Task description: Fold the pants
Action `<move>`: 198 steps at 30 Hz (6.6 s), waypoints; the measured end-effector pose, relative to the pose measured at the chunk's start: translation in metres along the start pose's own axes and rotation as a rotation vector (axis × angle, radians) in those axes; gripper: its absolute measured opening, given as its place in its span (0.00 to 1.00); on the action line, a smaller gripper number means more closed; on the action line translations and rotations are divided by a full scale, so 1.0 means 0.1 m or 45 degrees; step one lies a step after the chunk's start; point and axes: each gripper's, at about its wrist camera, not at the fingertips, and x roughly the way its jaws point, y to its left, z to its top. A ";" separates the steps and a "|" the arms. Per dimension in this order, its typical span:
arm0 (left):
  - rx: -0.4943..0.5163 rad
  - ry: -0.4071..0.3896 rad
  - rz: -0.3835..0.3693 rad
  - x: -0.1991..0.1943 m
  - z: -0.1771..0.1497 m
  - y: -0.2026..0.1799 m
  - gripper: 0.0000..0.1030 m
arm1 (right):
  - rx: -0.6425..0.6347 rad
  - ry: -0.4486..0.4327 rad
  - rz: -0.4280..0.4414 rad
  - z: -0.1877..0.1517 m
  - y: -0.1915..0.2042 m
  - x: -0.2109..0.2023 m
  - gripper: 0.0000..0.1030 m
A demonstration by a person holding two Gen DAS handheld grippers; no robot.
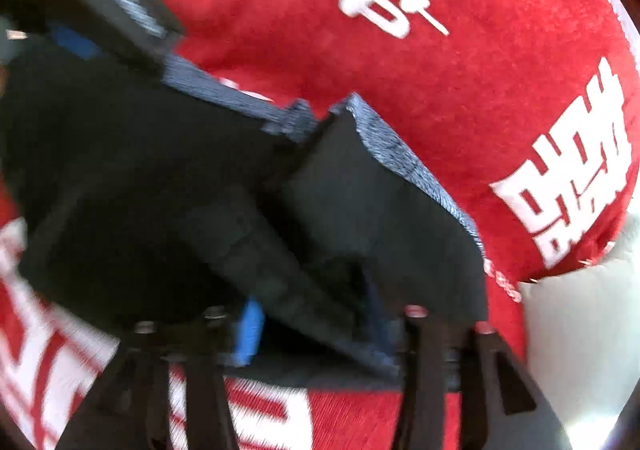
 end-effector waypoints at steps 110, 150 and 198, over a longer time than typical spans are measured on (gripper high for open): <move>0.335 0.107 -0.341 -0.05 -0.39 -1.26 0.43 | 0.629 0.361 0.494 -1.04 -2.17 0.10 0.45; 0.171 0.083 -0.259 -0.22 -0.59 -1.15 0.54 | 0.792 0.276 0.738 -0.50 -2.04 0.21 0.15; -0.100 0.150 -0.001 -0.55 -0.96 -0.39 0.85 | 0.636 0.317 0.573 -0.15 -1.43 0.29 0.69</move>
